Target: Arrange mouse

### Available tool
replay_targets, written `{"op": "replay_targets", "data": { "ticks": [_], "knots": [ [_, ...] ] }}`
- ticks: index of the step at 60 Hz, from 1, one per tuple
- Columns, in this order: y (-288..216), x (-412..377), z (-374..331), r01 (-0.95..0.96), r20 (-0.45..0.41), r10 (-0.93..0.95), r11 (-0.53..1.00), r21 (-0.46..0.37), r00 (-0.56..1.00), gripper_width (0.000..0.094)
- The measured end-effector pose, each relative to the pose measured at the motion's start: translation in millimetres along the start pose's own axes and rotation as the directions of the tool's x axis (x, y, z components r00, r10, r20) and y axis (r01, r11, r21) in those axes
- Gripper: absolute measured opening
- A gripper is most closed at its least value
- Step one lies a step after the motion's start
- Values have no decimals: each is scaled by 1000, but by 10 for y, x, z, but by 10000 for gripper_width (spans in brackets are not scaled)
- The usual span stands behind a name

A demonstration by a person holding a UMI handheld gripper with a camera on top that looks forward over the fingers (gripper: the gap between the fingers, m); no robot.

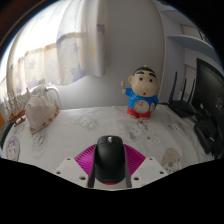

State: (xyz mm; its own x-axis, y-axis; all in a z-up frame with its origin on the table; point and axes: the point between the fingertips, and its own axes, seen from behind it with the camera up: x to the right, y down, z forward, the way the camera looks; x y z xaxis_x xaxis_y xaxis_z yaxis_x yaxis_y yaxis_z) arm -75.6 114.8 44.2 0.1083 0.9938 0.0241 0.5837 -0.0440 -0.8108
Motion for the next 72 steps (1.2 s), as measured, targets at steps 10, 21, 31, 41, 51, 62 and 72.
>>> {"op": "replay_targets", "data": {
  "ticks": [10, 21, 31, 41, 51, 62, 72],
  "knots": [
    [-339, -889, -558, 2, 54, -3, 1000, 31, 999, 422],
    [-257, -2474, -1121, 8, 146, -14, 999, 44, 989, 421],
    [195, -3903, -1234, -3, 223, 1, 1000, 11, 975, 422],
    [707, -4752, -958, 40, 248, -37, 999, -5, 968, 422],
    [975, -4964, -742, 67, 217, -59, 997, -31, 974, 461],
    [862, -4898, -987, 90, 206, -75, 994, -66, 976, 833],
    [601, -4584, -2020, 98, 190, -71, 986, -137, 979, 851]
  ]
}}
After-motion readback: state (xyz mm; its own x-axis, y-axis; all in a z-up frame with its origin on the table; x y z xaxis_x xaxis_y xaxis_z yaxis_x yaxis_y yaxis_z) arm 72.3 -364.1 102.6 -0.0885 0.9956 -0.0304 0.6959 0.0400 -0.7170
